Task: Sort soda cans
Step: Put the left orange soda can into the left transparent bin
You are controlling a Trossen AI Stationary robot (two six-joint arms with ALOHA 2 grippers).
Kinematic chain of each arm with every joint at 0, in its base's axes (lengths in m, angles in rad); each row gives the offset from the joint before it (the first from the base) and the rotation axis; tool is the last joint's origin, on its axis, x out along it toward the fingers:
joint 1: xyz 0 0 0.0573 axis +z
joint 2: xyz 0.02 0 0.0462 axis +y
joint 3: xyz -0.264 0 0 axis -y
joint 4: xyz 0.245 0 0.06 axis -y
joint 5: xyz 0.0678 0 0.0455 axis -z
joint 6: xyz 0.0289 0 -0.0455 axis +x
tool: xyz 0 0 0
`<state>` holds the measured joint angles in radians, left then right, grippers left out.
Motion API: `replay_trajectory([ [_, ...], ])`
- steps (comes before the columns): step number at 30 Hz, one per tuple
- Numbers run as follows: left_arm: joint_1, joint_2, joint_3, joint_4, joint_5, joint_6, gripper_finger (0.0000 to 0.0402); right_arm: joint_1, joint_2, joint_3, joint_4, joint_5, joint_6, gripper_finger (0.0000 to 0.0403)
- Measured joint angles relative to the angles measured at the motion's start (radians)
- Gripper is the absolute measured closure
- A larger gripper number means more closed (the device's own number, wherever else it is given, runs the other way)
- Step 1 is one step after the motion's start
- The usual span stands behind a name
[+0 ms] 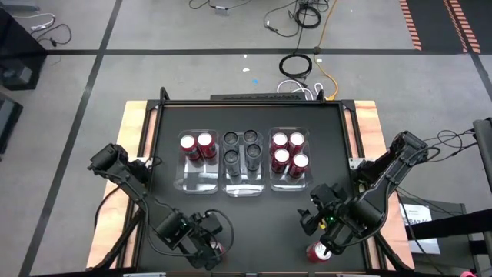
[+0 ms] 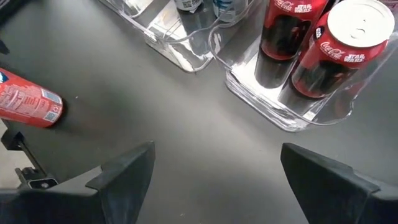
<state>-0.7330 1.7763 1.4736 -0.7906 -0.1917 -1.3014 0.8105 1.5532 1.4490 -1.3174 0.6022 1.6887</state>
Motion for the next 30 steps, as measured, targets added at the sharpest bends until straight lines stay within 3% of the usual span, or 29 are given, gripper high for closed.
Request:
replay_trajectory([
  [30, -0.021, 0.012, 0.005, 0.002, 0.024, 0.027, 0.0006, 0.000, 0.000, 0.000, -0.023, -0.002, -0.029, 0.0062],
])
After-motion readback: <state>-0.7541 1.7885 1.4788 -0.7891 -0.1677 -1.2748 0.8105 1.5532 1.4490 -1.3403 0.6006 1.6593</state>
